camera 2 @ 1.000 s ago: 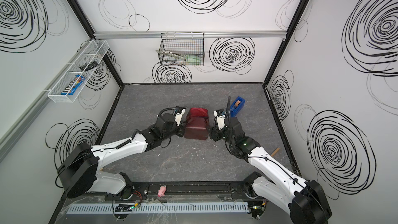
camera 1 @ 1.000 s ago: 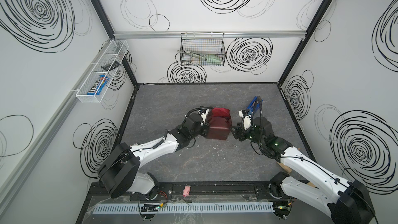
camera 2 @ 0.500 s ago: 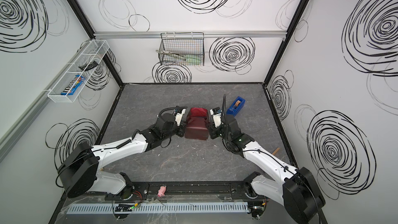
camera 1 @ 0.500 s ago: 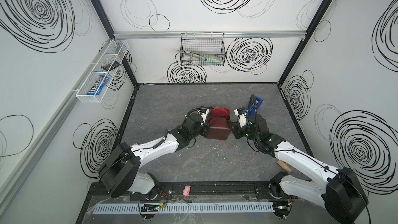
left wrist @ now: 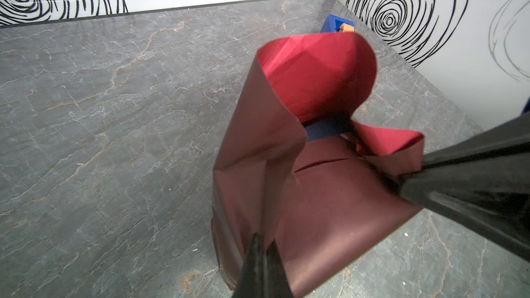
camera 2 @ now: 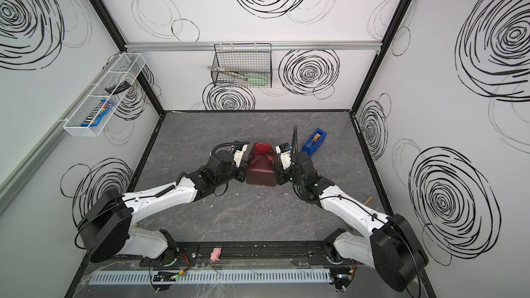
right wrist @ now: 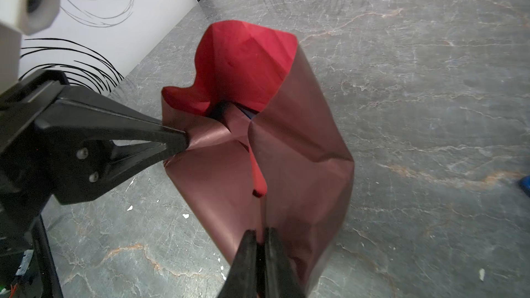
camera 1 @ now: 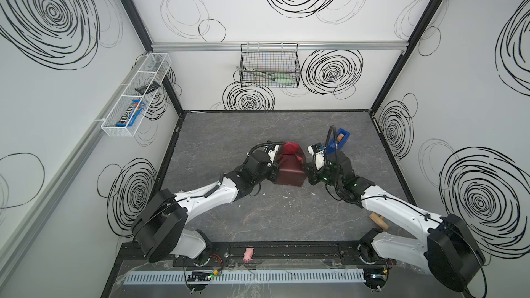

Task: Wrap a gift box in wrapping paper
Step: Fold the seventh fold of the wrapping paper on the gift box.

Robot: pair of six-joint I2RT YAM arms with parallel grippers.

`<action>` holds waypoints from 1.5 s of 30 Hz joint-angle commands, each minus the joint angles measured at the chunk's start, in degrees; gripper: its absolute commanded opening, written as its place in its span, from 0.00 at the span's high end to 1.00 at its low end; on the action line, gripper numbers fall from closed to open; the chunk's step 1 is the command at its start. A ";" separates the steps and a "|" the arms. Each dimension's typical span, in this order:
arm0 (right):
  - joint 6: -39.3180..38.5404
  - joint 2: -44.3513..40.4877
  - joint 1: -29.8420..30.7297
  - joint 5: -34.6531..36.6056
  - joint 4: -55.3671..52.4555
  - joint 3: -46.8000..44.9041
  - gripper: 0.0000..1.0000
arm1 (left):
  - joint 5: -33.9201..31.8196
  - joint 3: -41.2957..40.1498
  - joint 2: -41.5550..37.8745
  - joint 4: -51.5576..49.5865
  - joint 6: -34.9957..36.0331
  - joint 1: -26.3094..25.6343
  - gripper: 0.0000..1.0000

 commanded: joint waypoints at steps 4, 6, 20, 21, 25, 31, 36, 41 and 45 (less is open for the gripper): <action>1.08 0.98 1.01 -1.17 2.50 1.66 0.84 | 1.93 1.37 1.30 -1.92 0.03 -0.08 1.00; 1.07 1.26 1.07 -1.49 2.71 1.70 0.84 | 2.04 1.48 1.21 -1.94 0.14 -0.08 1.00; 3.26 1.70 -0.74 -7.23 -0.98 3.91 0.65 | 1.82 1.54 1.78 -2.14 0.21 -0.42 1.00; 3.62 0.84 -1.32 -7.91 -1.15 3.86 0.63 | 1.87 1.54 1.87 -2.09 0.12 -0.43 1.00; 6.08 -2.02 -3.78 -10.04 0.72 2.09 0.51 | 2.21 1.54 2.36 -1.76 0.08 -0.47 1.00; 8.46 1.59 -6.26 -16.69 1.60 2.57 0.43 | 2.48 1.54 2.60 -1.38 -0.08 -0.56 1.00; 9.42 5.26 -6.91 -21.87 1.81 3.91 0.43 | 2.42 1.54 2.37 -1.51 -0.03 -0.62 1.00; 11.11 5.88 -6.95 -24.37 5.84 2.10 0.42 | 2.47 1.52 2.43 -1.54 0.01 -0.78 1.00; 12.42 6.68 -6.97 -24.10 5.81 2.06 0.39 | 2.45 1.55 2.59 -1.48 -0.07 -0.94 1.00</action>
